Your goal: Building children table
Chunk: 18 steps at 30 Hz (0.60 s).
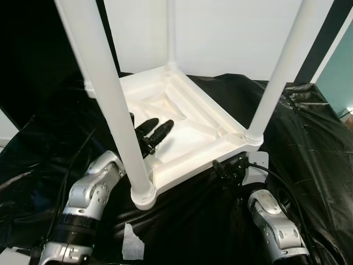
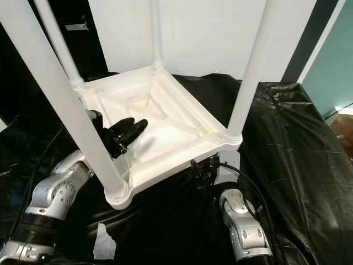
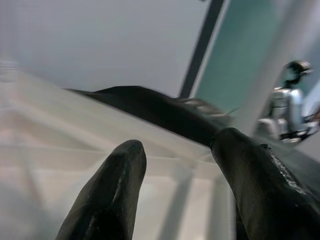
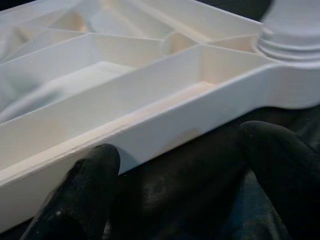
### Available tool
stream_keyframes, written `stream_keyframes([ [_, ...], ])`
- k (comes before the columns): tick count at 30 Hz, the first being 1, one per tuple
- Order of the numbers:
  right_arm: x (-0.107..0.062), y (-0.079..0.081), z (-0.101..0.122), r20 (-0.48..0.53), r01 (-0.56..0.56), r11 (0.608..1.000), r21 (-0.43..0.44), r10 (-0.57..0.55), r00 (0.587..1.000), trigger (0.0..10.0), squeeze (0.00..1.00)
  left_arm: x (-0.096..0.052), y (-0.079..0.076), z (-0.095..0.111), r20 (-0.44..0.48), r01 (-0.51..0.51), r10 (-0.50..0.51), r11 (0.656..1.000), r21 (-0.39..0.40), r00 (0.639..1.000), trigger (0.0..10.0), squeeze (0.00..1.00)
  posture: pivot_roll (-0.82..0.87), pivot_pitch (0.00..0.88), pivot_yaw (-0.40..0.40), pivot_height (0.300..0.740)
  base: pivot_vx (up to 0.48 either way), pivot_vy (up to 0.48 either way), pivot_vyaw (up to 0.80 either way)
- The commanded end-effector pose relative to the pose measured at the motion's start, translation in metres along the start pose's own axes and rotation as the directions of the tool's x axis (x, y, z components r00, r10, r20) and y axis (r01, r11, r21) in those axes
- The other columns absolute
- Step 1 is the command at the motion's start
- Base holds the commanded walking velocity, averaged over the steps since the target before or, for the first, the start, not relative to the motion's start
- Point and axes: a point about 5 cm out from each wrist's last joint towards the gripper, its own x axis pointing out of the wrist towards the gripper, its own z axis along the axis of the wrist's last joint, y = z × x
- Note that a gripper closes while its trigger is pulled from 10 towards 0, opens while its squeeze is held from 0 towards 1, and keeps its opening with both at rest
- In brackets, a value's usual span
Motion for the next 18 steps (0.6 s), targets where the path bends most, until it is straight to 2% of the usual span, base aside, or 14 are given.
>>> stream_keyframes([
  [1, 0.005, -0.009, -0.002, -0.024, 0.064, 0.998, 0.014, -0.063, 0.998, 10.0, 0.00, -0.004, -0.040, -0.006, -0.001, 0.469, -0.470, 0.882, -0.048, 0.883, 10.0, 0.00, -0.05, 0.000, -0.002, 0.740, 0.000, 0.000, 0.00],
  [7, 0.011, -0.006, -0.004, -0.034, 0.033, 0.999, -0.002, -0.033, 0.999, 10.0, 0.00, -0.006, -0.056, -0.007, 0.017, 0.498, -0.499, 0.862, -0.095, 0.866, 10.0, 0.00, -0.05, 0.000, 0.004, 0.740, 0.000, 0.000, 0.00],
  [11, 0.020, -0.006, -0.005, -0.044, -0.012, 1.000, -0.023, 0.011, 0.999, 10.0, 0.00, -0.010, -0.071, -0.007, 0.029, 0.512, -0.512, 0.851, -0.118, 0.858, 10.0, 0.00, -0.04, 0.000, 0.009, 0.740, 0.000, 0.000, 0.00],
  [15, 0.027, -0.005, -0.002, -0.039, -0.049, 0.998, -0.031, 0.048, 0.998, 10.0, 0.00, -0.010, -0.077, -0.007, 0.033, 0.509, -0.510, 0.850, -0.137, 0.860, 10.0, 0.00, -0.04, 0.000, 0.013, 0.740, 0.000, 0.000, 0.00],
  [18, 0.040, 0.001, 0.004, -0.030, -0.127, 0.990, -0.056, 0.125, 0.992, 10.0, 0.00, -0.006, -0.089, -0.008, 0.039, 0.509, -0.509, 0.850, -0.139, 0.860, 10.0, 0.00, -0.04, 0.000, 0.011, 0.740, 0.000, 0.000, 0.00],
])
